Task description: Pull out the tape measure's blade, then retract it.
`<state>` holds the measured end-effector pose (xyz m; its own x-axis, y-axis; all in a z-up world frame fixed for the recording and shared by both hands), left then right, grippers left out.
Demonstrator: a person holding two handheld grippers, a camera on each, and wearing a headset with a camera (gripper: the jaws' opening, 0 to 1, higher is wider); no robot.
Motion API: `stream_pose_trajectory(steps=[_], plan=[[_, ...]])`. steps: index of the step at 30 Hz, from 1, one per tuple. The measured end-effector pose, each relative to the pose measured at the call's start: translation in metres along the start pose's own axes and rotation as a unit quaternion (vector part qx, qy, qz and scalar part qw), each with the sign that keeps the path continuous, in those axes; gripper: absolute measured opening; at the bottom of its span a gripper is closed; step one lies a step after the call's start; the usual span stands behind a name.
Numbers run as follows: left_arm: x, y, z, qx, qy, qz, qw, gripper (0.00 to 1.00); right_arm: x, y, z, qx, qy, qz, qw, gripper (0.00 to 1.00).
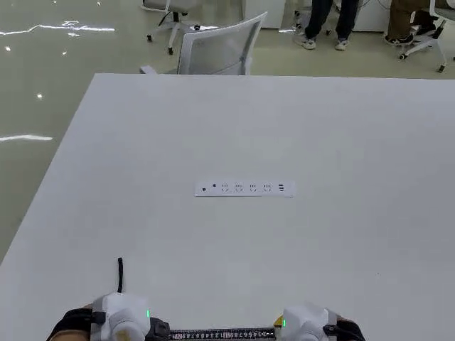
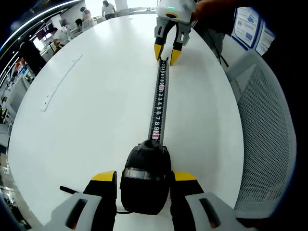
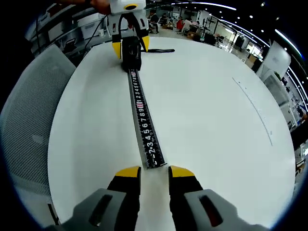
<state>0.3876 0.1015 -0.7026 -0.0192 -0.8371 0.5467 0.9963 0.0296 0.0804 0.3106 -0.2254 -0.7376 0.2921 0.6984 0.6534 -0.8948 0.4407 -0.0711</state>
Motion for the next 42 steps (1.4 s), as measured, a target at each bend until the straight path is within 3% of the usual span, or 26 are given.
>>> stream_pose_trajectory(steps=[3, 4, 7, 14, 15, 16, 19, 21, 23, 24, 27, 31, 36, 39, 42], plan=[[0.0, -0.001, 0.005, 0.008, -0.014, 0.018, 0.9997, 0.41, -0.005, 0.004, 0.003, 0.001, -0.004, -0.042, 0.9991, 0.26], [-0.001, -0.001, 0.009, 0.021, -0.027, 0.033, 0.9989, 0.41, -0.005, 0.004, 0.006, -0.011, -0.021, -0.07, 0.9973, 0.28], [-0.002, -0.004, 0.016, 0.03, -0.039, 0.052, 0.9974, 0.41, -0.007, 0.006, 0.01, -0.022, -0.046, -0.106, 0.9931, 0.31], [-0.005, -0.014, 0.031, 0.055, -0.073, 0.099, 0.9909, 0.42, -0.011, 0.012, 0.019, -0.043, -0.063, -0.144, 0.9866, 0.37], [-0.007, -0.017, 0.034, 0.075, -0.084, 0.11, 0.9875, 0.43, -0.011, 0.015, 0.021, -0.046, -0.069, -0.151, 0.985, 0.38], [-0.008, -0.017, 0.035, 0.08, -0.088, 0.115, 0.9862, 0.44, -0.01, 0.016, 0.021, -0.047, -0.07, -0.152, 0.9848, 0.39], [-0.01, -0.026, 0.041, 0.092, -0.119, 0.157, 0.9761, 0.47, -0.008, 0.021, 0.025, -0.056, -0.081, -0.155, 0.983, 0.39], [-0.011, -0.03, 0.045, 0.097, -0.123, 0.163, 0.9741, 0.47, -0.005, 0.024, 0.029, -0.059, -0.088, -0.16, 0.9814, 0.39], [-0.013, -0.034, 0.047, 0.116, -0.132, 0.174, 0.969, 0.48, -0.004, 0.026, 0.03, -0.061, -0.099, -0.165, 0.9794, 0.4], [-0.012, -0.036, 0.049, 0.13, -0.146, 0.184, 0.9632, 0.48, -0.002, 0.028, 0.032, -0.061, -0.102, -0.166, 0.979, 0.4], [-0.009, -0.043, 0.054, 0.138, -0.175, 0.215, 0.9508, 0.51, -0.001, 0.032, 0.034, -0.064, -0.106, -0.171, 0.9774, 0.41], [-0.009, -0.053, 0.059, 0.147, -0.181, 0.222, 0.9467, 0.52, 0.003, 0.038, 0.037, -0.067, -0.125, -0.187, 0.9721, 0.43], [-0.014, -0.064, 0.065, 0.161, -0.195, 0.252, 0.9343, 0.55, 0.006, 0.046, 0.039, -0.07, -0.136, -0.195, 0.9688, 0.45], [-0.019, -0.071, 0.067, 0.167, -0.193, 0.258, 0.9317, 0.55, 0.008, 0.052, 0.042, -0.075, -0.144, -0.204, 0.9654, 0.46], [-0.021, -0.078, 0.068, 0.164, -0.201, 0.276, 0.9256, 0.55, 0.007, 0.057, 0.043, -0.081, -0.144, -0.206, 0.9645, 0.46]])
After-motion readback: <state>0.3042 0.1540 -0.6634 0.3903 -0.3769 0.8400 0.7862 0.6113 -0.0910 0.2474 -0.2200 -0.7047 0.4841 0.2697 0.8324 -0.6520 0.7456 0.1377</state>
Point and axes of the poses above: the centre of the closed fingertips' face, and the gripper's own axes: z roughly backward along the fingers, y roughly to its left, x roughly out of its top, the point moved 10 cm from there along z, roughly backward along the fingers, and after that the axes turned 10 degrees about -y, right-handed, at the moved point
